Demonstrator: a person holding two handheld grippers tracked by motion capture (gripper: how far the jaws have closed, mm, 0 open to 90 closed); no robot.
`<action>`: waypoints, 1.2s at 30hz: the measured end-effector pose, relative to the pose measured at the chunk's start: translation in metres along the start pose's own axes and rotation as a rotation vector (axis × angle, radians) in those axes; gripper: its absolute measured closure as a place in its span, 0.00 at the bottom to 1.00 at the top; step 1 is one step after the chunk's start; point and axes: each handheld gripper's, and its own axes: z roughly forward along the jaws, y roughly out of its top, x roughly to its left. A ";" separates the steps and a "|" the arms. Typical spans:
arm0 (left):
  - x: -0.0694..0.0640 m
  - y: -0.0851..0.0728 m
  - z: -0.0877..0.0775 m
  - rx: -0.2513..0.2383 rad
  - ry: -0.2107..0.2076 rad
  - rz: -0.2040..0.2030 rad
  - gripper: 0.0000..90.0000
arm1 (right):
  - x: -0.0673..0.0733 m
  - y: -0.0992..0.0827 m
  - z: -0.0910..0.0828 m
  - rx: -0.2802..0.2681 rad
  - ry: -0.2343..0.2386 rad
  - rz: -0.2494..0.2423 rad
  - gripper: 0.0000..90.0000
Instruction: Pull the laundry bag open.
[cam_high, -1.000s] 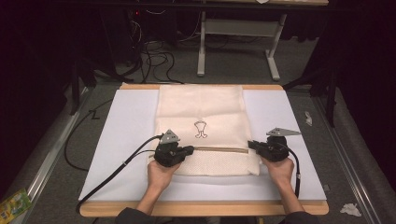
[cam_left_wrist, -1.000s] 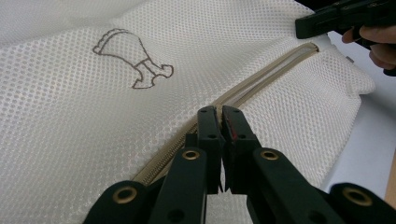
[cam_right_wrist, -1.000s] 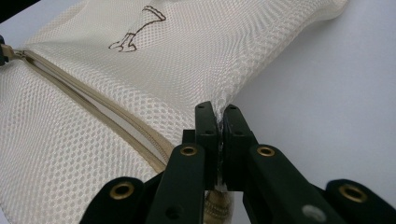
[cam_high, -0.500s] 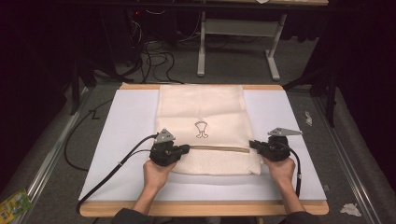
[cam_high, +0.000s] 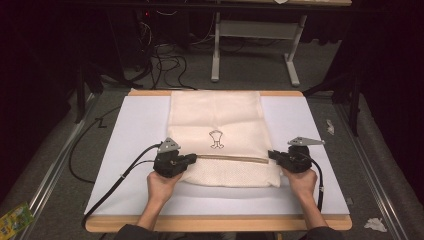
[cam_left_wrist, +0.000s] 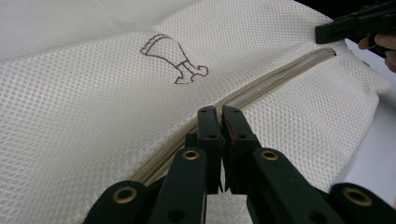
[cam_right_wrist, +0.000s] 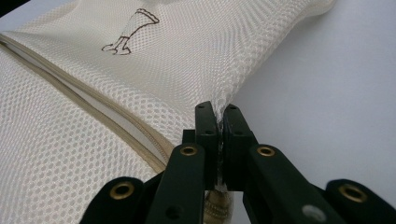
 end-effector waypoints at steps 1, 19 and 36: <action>0.001 0.000 -0.001 -0.001 0.002 -0.001 0.97 | 0.000 0.000 0.000 0.001 0.000 -0.001 0.98; 0.011 -0.002 -0.015 -0.017 0.033 -0.014 0.97 | -0.003 -0.001 -0.001 -0.001 -0.012 0.009 0.98; 0.018 -0.005 -0.022 -0.030 0.035 -0.037 0.97 | -0.006 -0.001 -0.002 -0.001 -0.020 0.016 0.98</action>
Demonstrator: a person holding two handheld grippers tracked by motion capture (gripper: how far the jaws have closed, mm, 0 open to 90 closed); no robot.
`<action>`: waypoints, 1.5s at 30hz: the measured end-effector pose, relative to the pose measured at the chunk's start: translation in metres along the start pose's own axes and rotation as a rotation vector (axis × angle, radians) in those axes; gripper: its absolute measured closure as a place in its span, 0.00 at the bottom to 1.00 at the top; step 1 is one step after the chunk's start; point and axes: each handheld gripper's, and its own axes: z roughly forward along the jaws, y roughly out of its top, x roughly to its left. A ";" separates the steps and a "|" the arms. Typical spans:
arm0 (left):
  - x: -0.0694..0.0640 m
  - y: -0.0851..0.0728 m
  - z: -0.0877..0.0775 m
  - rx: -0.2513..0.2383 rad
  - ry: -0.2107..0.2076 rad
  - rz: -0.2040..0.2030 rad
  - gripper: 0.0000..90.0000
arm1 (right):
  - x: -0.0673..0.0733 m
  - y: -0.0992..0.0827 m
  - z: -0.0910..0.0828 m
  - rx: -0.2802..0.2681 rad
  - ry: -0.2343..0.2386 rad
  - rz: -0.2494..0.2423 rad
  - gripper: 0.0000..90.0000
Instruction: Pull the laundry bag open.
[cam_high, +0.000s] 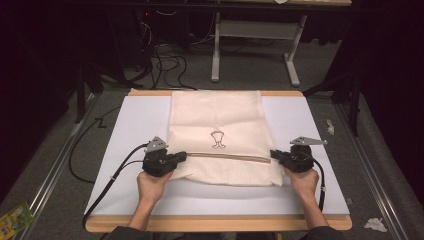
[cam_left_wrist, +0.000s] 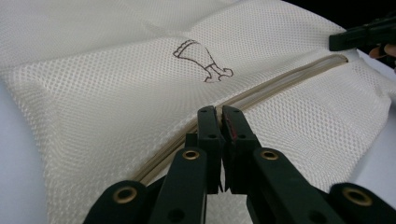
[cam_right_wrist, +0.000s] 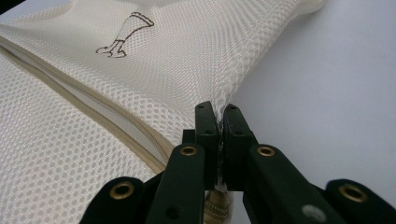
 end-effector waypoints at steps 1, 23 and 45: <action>0.001 0.000 -0.002 -0.001 0.004 -0.004 0.97 | 0.000 0.000 0.000 -0.001 -0.002 -0.002 0.98; 0.013 0.000 -0.015 -0.021 0.041 -0.016 0.97 | -0.005 0.000 -0.006 -0.016 -0.017 0.014 0.98; 0.018 0.001 -0.021 -0.039 0.060 -0.021 0.97 | -0.011 0.001 -0.013 -0.025 -0.027 0.020 0.98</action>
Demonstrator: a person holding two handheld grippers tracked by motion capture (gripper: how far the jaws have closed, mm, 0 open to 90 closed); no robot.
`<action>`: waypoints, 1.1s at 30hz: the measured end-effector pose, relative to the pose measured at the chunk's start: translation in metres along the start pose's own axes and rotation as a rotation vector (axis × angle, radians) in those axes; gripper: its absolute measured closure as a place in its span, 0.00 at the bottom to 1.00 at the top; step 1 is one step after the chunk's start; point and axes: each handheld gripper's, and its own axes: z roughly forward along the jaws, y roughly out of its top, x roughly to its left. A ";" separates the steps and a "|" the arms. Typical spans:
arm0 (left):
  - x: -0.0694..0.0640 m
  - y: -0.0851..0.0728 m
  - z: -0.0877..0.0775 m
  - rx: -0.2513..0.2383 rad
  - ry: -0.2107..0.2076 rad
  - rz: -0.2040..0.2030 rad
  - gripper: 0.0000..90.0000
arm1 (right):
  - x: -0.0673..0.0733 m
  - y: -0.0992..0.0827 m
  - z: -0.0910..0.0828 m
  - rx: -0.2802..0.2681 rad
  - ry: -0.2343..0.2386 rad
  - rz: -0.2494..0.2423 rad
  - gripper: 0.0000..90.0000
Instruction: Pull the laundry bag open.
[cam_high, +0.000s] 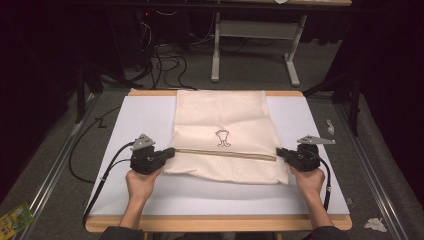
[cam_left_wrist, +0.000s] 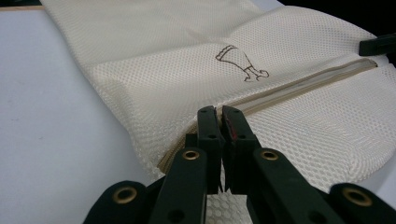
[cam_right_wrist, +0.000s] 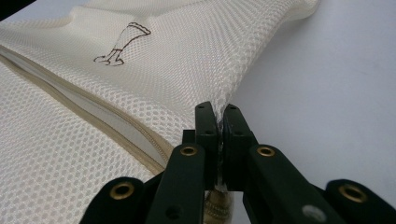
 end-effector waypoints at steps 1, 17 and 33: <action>0.000 0.000 0.000 0.000 0.000 -0.001 0.97 | -0.001 0.000 0.000 -0.003 -0.002 -0.002 0.98; 0.002 0.002 -0.005 0.002 0.003 0.005 0.97 | -0.007 0.002 -0.009 -0.008 -0.012 0.001 0.98; 0.002 0.004 -0.008 0.018 0.017 0.031 0.97 | -0.010 0.009 -0.018 -0.017 -0.021 -0.006 0.98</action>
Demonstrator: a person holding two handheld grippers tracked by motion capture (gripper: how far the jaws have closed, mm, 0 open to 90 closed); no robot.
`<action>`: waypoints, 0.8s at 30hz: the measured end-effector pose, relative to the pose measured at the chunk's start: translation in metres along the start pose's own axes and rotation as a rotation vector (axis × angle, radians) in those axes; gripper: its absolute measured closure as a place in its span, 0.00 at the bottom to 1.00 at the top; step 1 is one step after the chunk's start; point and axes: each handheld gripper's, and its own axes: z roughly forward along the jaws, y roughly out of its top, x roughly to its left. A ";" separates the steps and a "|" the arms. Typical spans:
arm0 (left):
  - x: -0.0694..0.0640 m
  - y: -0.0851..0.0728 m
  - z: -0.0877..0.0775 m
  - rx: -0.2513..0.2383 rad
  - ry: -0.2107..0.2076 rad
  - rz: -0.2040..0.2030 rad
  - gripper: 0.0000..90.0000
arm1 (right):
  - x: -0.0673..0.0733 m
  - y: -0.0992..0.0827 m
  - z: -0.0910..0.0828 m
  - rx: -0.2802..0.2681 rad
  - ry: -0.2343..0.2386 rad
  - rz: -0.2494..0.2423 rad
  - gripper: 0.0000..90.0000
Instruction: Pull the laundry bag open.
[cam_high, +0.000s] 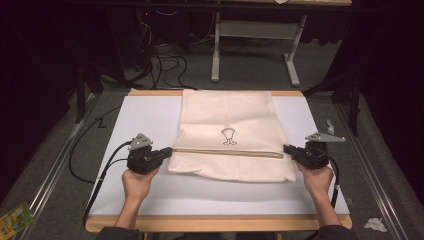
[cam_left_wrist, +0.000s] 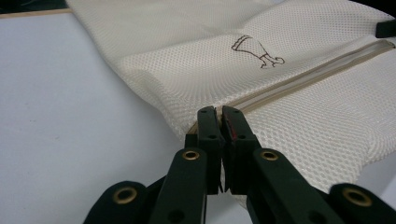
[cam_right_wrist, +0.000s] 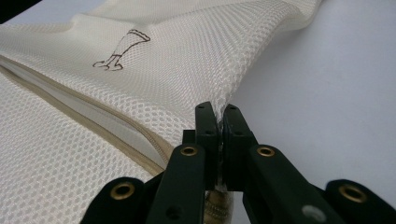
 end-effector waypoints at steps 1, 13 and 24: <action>0.000 0.001 -0.001 -0.001 0.001 0.000 0.97 | 0.001 0.001 -0.001 0.000 -0.003 -0.002 0.98; 0.002 0.000 0.001 0.022 0.004 0.009 0.97 | -0.001 0.003 -0.003 0.003 -0.005 -0.005 0.99; -0.001 -0.004 0.003 0.061 0.036 0.045 0.97 | -0.002 -0.001 -0.001 0.012 0.000 0.001 0.99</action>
